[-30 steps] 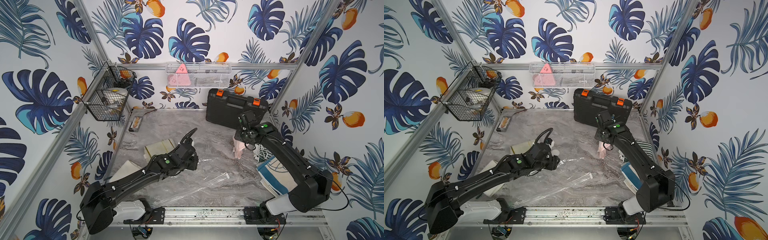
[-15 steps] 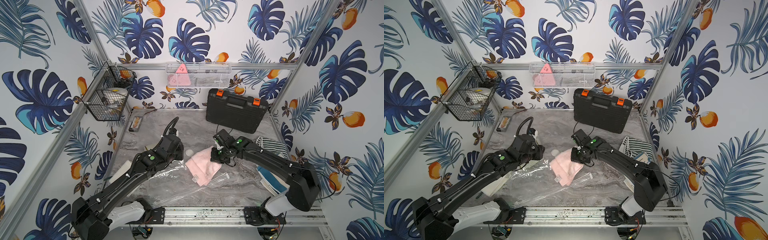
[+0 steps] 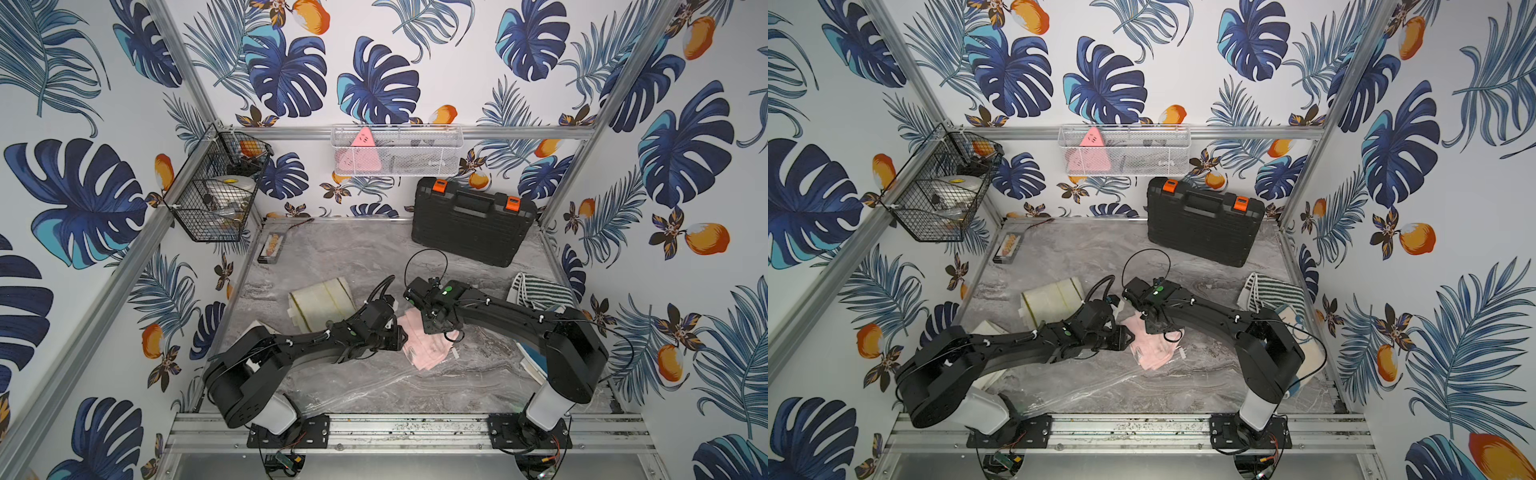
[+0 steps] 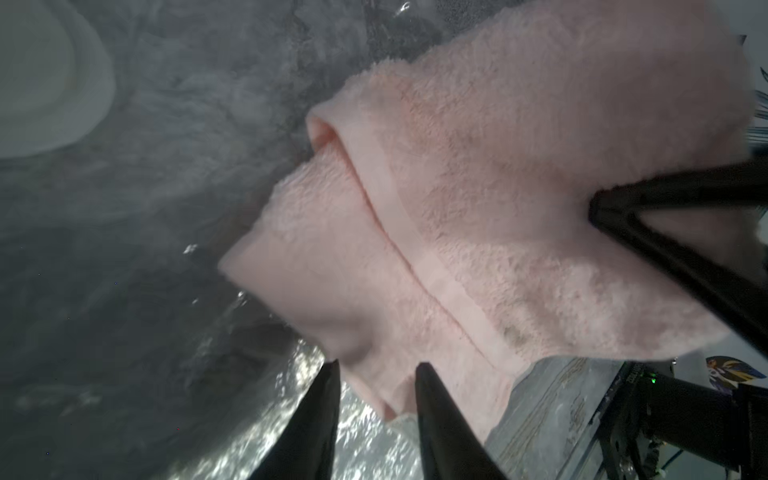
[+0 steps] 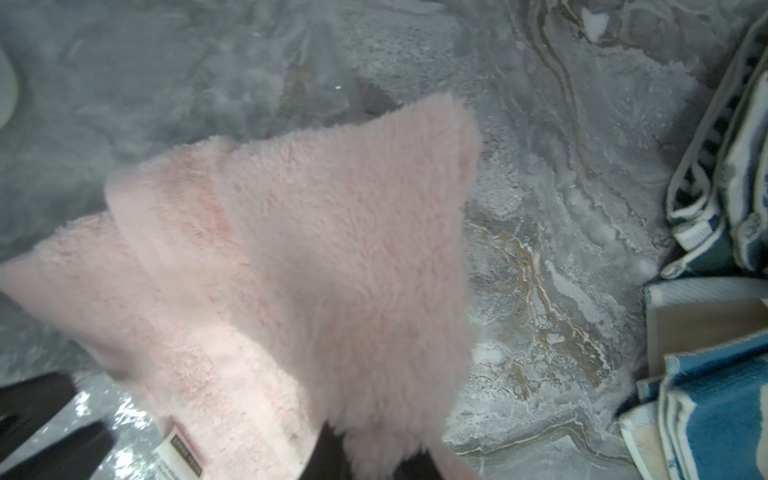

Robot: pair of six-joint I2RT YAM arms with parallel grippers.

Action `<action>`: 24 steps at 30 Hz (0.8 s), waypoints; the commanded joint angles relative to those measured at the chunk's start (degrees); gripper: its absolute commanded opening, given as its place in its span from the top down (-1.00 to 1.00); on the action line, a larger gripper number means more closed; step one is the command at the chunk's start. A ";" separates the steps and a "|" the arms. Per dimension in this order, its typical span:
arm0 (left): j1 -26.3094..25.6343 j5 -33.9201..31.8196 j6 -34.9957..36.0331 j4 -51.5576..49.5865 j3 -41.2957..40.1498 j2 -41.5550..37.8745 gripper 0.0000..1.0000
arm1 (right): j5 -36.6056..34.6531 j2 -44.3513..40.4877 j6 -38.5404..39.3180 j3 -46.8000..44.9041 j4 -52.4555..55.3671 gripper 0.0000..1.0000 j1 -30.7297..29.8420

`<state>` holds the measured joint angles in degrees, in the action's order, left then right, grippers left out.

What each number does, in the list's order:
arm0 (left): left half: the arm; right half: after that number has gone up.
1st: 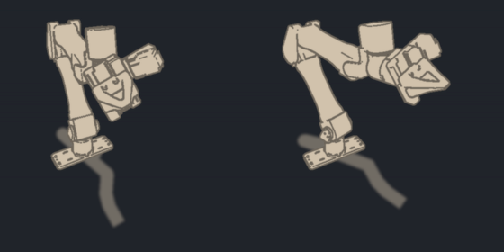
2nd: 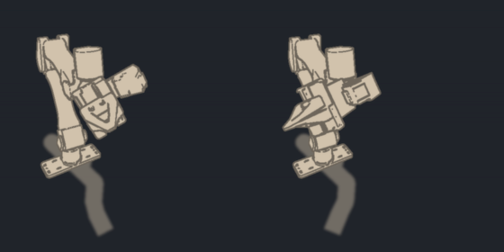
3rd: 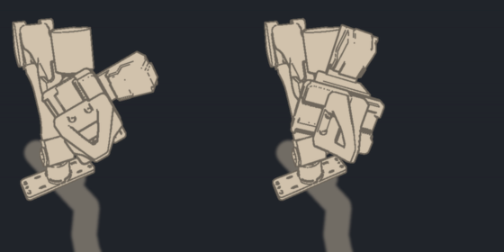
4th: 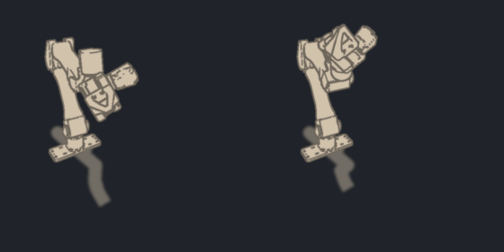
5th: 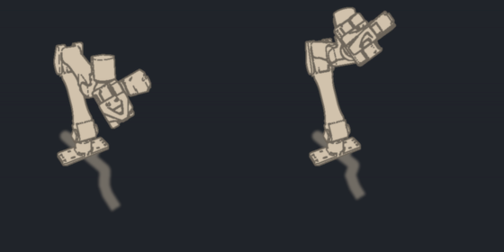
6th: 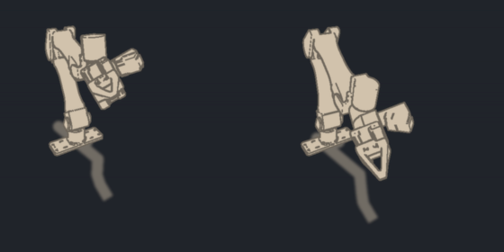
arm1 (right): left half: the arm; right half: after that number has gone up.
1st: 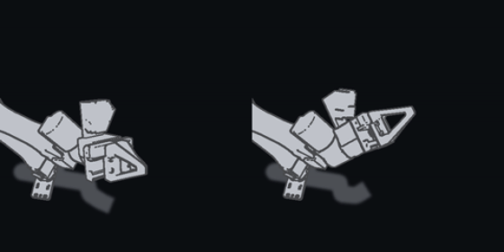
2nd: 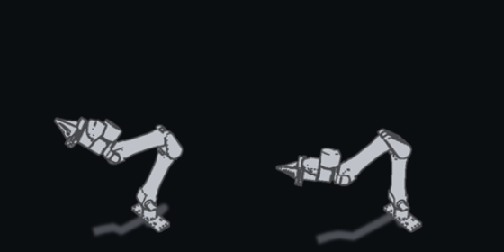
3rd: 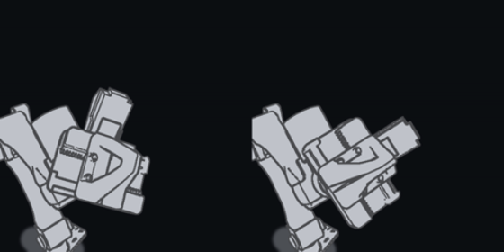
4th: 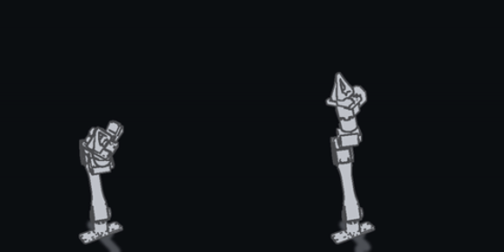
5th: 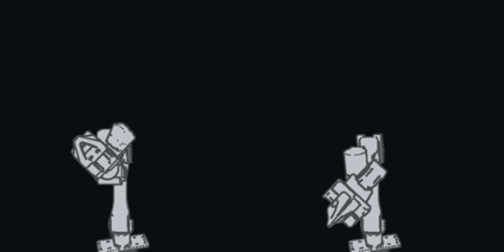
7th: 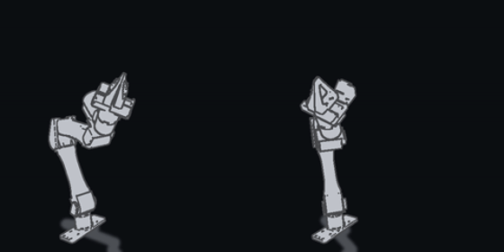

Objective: Place the folded towel into the vacuum bag
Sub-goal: Pick up the towel from the center of the board.

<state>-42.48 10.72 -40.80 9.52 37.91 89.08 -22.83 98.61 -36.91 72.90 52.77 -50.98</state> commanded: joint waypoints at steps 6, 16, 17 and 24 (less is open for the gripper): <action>-0.43 1.89 -1.53 13.05 -1.97 6.97 0.37 | 6.01 -1.25 -6.42 -4.89 -11.33 0.73 -4.25; 2.45 2.54 -1.86 7.21 -6.64 -2.06 0.36 | 8.91 -0.72 -6.25 -15.32 -18.18 -0.34 -6.00; 3.26 2.80 -1.61 5.44 -7.11 -3.62 0.36 | 9.17 -0.55 -5.55 -15.54 -18.11 -0.41 -6.29; 7.45 -3.42 3.36 -16.40 -4.44 -16.15 0.27 | 7.52 8.97 -3.22 -9.99 -11.12 -0.65 -8.58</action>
<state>-35.27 10.59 -40.42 3.79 31.90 76.16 -17.78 103.72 -42.09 62.24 37.39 -58.87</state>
